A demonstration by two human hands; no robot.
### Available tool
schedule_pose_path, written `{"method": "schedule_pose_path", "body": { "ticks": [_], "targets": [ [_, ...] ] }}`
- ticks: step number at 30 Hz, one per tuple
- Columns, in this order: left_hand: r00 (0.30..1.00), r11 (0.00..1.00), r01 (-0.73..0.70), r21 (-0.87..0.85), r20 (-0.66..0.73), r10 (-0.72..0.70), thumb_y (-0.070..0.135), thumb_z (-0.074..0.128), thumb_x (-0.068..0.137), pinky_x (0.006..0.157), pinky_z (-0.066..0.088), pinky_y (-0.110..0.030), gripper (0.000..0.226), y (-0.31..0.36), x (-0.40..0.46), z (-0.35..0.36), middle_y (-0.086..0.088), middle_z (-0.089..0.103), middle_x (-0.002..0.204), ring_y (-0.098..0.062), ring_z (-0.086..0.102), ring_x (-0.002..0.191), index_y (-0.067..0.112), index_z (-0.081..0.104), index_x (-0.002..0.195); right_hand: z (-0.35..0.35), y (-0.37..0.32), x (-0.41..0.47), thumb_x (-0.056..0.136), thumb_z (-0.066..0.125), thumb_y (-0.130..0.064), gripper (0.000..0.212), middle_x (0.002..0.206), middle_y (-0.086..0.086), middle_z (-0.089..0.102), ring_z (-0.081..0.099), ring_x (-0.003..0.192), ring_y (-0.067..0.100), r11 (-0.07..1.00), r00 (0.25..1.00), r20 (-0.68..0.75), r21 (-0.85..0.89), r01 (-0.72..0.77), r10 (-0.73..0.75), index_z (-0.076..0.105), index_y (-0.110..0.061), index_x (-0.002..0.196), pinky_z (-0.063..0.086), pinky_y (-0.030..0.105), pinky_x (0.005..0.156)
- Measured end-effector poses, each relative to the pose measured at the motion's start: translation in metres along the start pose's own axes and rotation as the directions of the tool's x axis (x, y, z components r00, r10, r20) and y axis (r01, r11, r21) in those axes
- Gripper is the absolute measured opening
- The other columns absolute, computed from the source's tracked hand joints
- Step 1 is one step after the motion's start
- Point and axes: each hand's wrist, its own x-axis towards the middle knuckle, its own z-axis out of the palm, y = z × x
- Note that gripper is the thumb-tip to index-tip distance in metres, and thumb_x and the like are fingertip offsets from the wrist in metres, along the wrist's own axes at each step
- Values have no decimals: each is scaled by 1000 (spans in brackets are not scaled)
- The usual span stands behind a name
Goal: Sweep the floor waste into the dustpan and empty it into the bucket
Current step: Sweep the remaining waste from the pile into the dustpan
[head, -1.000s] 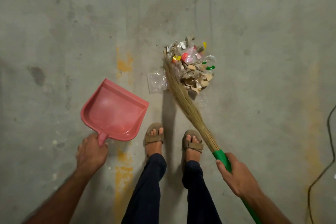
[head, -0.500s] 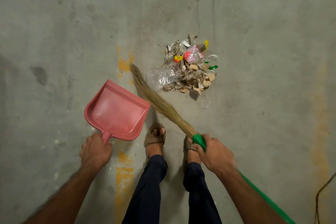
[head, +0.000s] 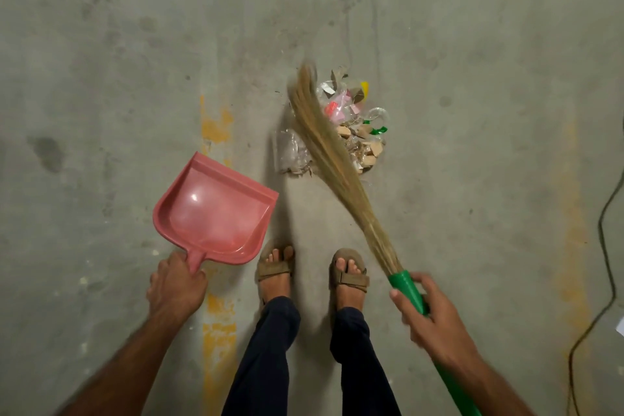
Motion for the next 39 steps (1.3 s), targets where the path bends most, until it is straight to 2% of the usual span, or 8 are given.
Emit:
{"method": "schedule_pose_path", "body": {
  "ticks": [3, 7, 12, 18, 23, 28, 34, 39],
  "targets": [
    [1000, 1000, -5, 22, 10, 5, 25, 66, 81, 86, 52, -46, 25, 3, 0, 3, -20, 65, 106, -46, 61, 104, 11, 65, 101, -3, -32, 44, 98, 59, -44, 19, 84, 8, 66, 62, 60, 15, 998, 997, -53, -32, 53, -54, 53, -33, 112, 55, 28, 51],
    [1000, 999, -30, 41, -1, 30, 24, 66, 82, 85, 51, -46, 24, 10, 4, -2, -20, 64, 107, -45, 61, 105, 10, 64, 102, -10, -62, 114, 100, 49, -51, 39, 89, 6, 65, 64, 74, 22, 992, 994, -97, -107, -61, 51, 56, -16, 116, 61, 49, 73],
    [995, 990, -95, 101, 3, 95, 23, 64, 82, 86, 52, -47, 27, 24, 16, -16, -21, 64, 106, -46, 61, 103, 9, 65, 105, -26, -59, 101, 95, 65, -43, 61, 100, 6, 64, 68, 70, 21, 996, 997, -71, -71, -47, 42, 36, -24, 144, 56, 30, 53],
    [984, 967, -175, 186, -2, 179, 27, 62, 89, 92, 48, -49, 31, 50, 31, -29, -21, 59, 115, -45, 56, 111, 11, 64, 115, -37, -6, 68, 99, 55, -40, 51, 109, 3, 64, 65, 82, 23, 987, 971, -235, -162, 1, -40, 39, -26, 146, 60, 46, 70],
    [967, 926, -254, 278, 65, 246, 28, 59, 95, 92, 48, -47, 31, 65, 48, -33, -14, 51, 121, -39, 59, 110, 14, 58, 122, -54, -1, 79, 101, 50, -36, 49, 97, 11, 62, 59, 74, 29, 956, 928, -363, -293, -24, -88, 32, -28, 145, 47, 38, 63],
    [948, 873, -317, 371, 114, 296, 27, 56, 95, 86, 50, -47, 31, 77, 72, -26, -14, 48, 117, -38, 63, 102, 11, 56, 121, -72, 7, 139, 91, 45, -62, 61, 102, 12, 65, 67, 82, 34, 948, 936, -346, -315, -48, -67, 26, -40, 144, 60, 54, 72],
    [942, 822, -327, 467, 88, 325, 27, 54, 97, 87, 49, -48, 33, 110, 130, -14, -16, 49, 119, -38, 61, 107, 8, 54, 125, -78, 41, 204, 102, 45, -42, 57, 123, 16, 63, 66, 85, 30, 908, 972, -217, -381, -175, 96, 16, -40, 152, 59, 53, 80],
    [917, 781, -385, 492, 109, 383, 27, 57, 96, 88, 50, -49, 32, 146, 185, -13, -17, 50, 121, -41, 59, 110, 11, 56, 123, -87, 77, 222, 104, 47, -34, 58, 134, 19, 59, 52, 85, 25, 875, 989, -150, -479, -76, 4, 26, -29, 158, 49, 39, 81]
  ]
}}
